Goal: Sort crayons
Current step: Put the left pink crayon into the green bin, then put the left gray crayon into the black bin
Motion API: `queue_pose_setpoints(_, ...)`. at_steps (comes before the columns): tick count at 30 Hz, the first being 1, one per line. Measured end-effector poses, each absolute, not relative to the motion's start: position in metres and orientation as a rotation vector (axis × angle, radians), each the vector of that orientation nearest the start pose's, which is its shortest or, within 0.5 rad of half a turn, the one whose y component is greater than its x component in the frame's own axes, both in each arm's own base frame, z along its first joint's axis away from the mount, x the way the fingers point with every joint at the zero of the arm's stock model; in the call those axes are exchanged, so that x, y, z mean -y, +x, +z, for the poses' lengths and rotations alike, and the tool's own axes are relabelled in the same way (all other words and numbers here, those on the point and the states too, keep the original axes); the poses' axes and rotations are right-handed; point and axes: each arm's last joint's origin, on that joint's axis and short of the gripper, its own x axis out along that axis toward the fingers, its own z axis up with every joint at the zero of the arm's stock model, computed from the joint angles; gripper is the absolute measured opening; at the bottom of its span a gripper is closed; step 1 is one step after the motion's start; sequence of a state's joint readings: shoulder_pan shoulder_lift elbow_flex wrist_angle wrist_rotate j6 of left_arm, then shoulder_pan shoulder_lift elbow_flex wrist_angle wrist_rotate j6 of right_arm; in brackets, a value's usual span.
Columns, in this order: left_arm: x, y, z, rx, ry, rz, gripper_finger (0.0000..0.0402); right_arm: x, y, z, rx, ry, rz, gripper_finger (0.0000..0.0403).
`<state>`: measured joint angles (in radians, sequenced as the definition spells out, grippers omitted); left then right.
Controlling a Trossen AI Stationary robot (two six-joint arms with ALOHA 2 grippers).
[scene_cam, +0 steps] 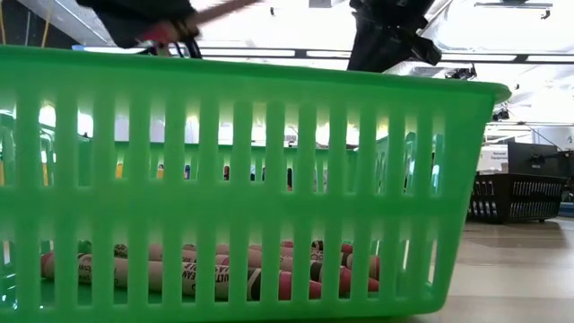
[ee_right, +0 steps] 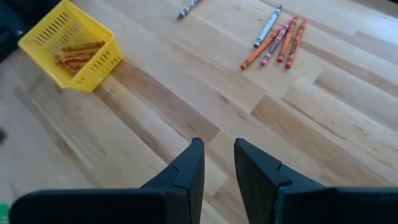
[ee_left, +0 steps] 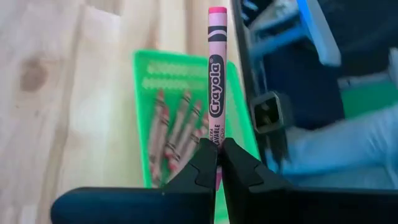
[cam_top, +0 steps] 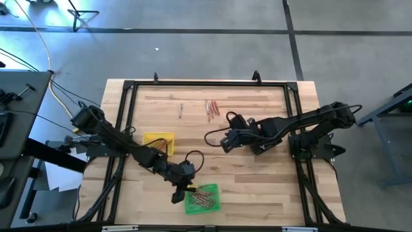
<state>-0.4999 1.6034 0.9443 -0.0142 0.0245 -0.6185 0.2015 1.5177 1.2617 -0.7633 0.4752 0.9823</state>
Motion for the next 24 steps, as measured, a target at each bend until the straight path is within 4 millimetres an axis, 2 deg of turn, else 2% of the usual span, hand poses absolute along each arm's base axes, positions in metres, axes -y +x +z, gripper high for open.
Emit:
queue_pose_setpoints(8, 0.171, 0.31, 0.177, -0.781, -0.551, -0.231, 0.0, -0.069, 0.295, 0.281, -0.774, 0.567, -0.668, 0.0083)
queue_pose_setpoints(15, 0.172, 0.31, 0.175, -0.789, -0.612, -0.209, 0.0011, -0.081, 0.289, 0.279, -0.804, 0.541, -0.661, 0.0083)
queue_pose_setpoints(24, 0.173, 0.31, 0.176, -0.798, -0.581, -0.274, 0.0068, -0.09, 0.286, 0.28, -0.793, 0.54, -0.647, 0.0083)
